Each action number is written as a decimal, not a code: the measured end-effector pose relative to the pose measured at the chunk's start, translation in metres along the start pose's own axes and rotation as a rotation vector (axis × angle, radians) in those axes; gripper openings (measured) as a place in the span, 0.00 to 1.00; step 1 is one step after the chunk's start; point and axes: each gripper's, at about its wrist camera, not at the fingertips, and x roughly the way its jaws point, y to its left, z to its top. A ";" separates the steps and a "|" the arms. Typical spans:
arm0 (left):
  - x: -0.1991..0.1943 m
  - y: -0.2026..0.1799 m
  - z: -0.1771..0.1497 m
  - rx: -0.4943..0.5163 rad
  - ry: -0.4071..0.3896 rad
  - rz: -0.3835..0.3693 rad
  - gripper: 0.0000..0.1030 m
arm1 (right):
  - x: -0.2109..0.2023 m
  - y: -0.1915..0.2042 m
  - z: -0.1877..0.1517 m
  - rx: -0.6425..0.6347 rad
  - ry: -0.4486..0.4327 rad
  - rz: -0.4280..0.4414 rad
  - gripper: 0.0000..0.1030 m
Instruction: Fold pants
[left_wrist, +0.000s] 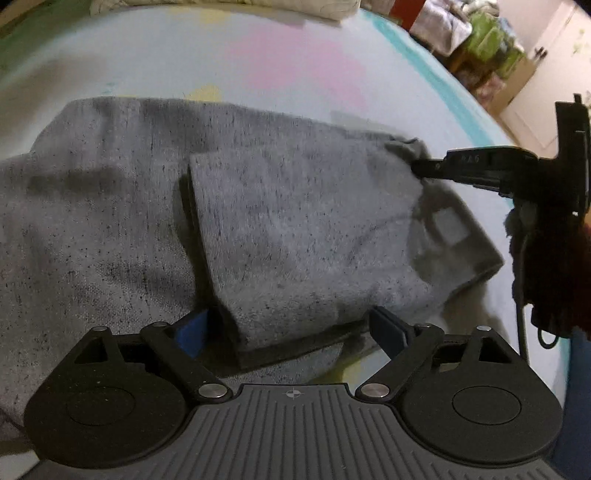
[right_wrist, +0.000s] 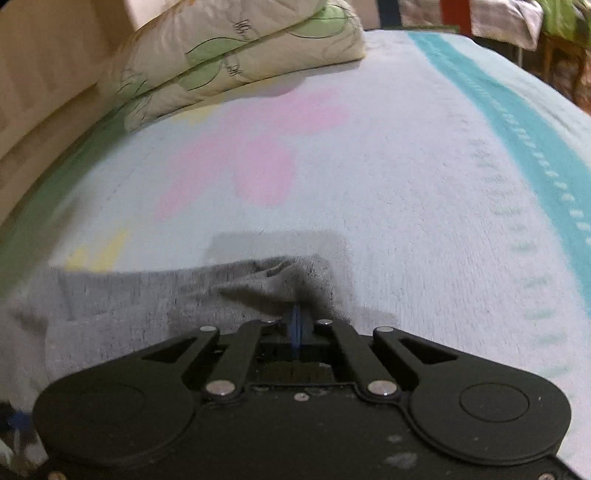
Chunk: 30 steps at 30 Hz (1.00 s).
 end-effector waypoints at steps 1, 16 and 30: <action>-0.004 0.003 0.000 -0.024 0.003 -0.007 0.88 | -0.001 0.003 0.001 -0.014 0.001 -0.010 0.00; -0.108 0.082 -0.002 -0.263 -0.139 0.052 0.88 | -0.067 0.141 -0.078 -0.291 0.008 0.290 0.08; -0.201 0.180 -0.026 -0.445 -0.295 0.190 0.96 | -0.055 0.160 -0.118 -0.356 0.117 0.230 0.09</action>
